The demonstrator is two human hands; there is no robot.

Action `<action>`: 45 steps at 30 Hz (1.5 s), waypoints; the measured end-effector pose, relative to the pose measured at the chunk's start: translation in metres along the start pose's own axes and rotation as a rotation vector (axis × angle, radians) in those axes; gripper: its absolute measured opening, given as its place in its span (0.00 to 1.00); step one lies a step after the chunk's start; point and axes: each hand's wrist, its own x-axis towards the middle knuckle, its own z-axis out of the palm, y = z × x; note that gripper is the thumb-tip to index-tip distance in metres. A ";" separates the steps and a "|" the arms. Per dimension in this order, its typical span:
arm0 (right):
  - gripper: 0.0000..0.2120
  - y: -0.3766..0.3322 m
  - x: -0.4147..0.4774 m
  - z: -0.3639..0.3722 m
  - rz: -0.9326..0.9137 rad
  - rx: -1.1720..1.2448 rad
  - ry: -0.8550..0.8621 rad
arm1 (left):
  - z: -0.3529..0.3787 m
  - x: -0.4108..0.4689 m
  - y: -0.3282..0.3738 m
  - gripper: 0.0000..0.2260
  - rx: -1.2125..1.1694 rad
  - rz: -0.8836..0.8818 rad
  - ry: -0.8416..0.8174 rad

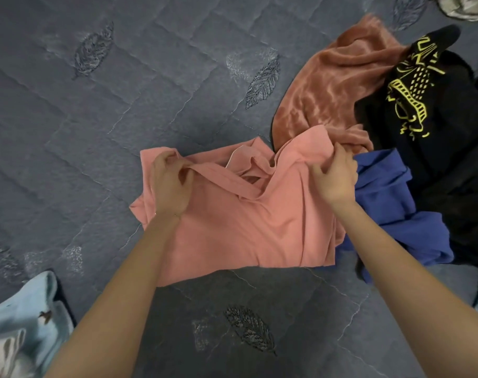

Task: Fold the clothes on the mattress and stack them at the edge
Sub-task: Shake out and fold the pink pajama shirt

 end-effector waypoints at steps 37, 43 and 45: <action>0.17 0.052 -0.072 0.019 0.111 0.140 -0.028 | 0.045 -0.135 -0.012 0.26 0.101 -0.436 0.168; 0.16 0.055 -0.078 0.027 0.079 0.157 0.081 | 0.035 -0.150 -0.029 0.23 -0.017 -0.618 0.234; 0.15 0.060 -0.082 0.024 0.044 0.229 0.099 | 0.030 -0.151 -0.036 0.20 -0.054 -0.619 0.229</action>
